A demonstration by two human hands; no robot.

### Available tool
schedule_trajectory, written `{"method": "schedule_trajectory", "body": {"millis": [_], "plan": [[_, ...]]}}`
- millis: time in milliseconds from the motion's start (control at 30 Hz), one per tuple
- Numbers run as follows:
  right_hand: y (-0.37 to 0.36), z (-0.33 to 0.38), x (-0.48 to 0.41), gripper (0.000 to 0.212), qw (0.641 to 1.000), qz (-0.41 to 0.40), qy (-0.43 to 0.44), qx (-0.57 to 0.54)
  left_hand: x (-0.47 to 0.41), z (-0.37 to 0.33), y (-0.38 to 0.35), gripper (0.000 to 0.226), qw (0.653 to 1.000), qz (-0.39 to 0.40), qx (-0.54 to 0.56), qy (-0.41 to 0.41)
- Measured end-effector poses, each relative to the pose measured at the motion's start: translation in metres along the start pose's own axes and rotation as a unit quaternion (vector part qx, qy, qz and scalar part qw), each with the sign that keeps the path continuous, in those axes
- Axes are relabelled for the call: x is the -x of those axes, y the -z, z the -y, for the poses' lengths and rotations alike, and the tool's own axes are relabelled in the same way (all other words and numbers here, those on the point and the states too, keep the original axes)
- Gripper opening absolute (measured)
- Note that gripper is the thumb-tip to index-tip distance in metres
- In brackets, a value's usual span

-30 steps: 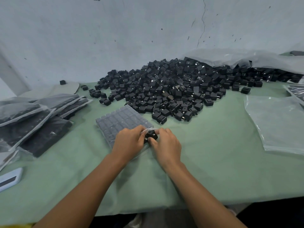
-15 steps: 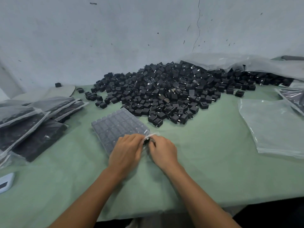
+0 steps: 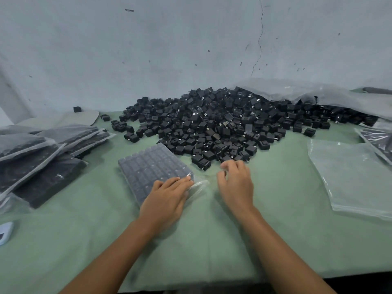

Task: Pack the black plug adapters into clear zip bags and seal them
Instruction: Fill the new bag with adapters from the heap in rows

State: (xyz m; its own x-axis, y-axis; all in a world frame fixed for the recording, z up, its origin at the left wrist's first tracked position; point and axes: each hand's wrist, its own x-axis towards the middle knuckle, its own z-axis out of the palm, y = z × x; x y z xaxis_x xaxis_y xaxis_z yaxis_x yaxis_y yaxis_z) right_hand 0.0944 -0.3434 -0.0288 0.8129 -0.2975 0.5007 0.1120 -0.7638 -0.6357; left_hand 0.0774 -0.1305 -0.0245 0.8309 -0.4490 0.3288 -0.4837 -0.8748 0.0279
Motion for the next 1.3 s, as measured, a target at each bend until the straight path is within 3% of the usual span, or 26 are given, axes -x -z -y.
{"method": "schedule_trajectory", "body": {"millis": [67,167,233,333,567,900,1200,1300], "plan": [[0.004,-0.018,-0.018,0.035,0.995,0.017,0.034,0.095,0.0,0.0,0.0,0.038,1.0,-0.003,0.013,0.002],[0.0,-0.033,-0.028,0.049,0.984,0.085,0.029,0.152,0.0,0.001,-0.001,0.038,1.0,-0.001,0.017,0.008],[-0.007,-0.035,-0.028,0.053,0.974,0.131,0.029,0.183,0.0,0.001,-0.001,0.038,1.0,-0.006,0.02,0.011],[-0.008,-0.036,-0.027,0.047,0.974,0.114,0.049,0.189,0.0,0.001,-0.002,0.038,1.0,-0.002,0.017,0.013],[-0.003,-0.039,-0.024,0.024,0.994,0.065,-0.027,0.08,0.001,0.001,-0.002,0.038,1.0,-0.004,0.022,0.013],[0.002,-0.034,-0.016,0.039,0.994,0.076,-0.067,-0.03,0.001,0.002,-0.004,0.037,0.998,-0.018,0.056,0.015],[0.006,0.01,0.022,0.021,0.948,0.093,-0.121,-0.278,-0.005,0.003,-0.003,0.035,0.998,-0.025,0.052,0.018],[0.003,0.016,0.033,0.017,0.941,0.129,-0.107,-0.293,-0.007,0.001,-0.001,0.033,0.998,-0.042,0.054,0.015]]}}
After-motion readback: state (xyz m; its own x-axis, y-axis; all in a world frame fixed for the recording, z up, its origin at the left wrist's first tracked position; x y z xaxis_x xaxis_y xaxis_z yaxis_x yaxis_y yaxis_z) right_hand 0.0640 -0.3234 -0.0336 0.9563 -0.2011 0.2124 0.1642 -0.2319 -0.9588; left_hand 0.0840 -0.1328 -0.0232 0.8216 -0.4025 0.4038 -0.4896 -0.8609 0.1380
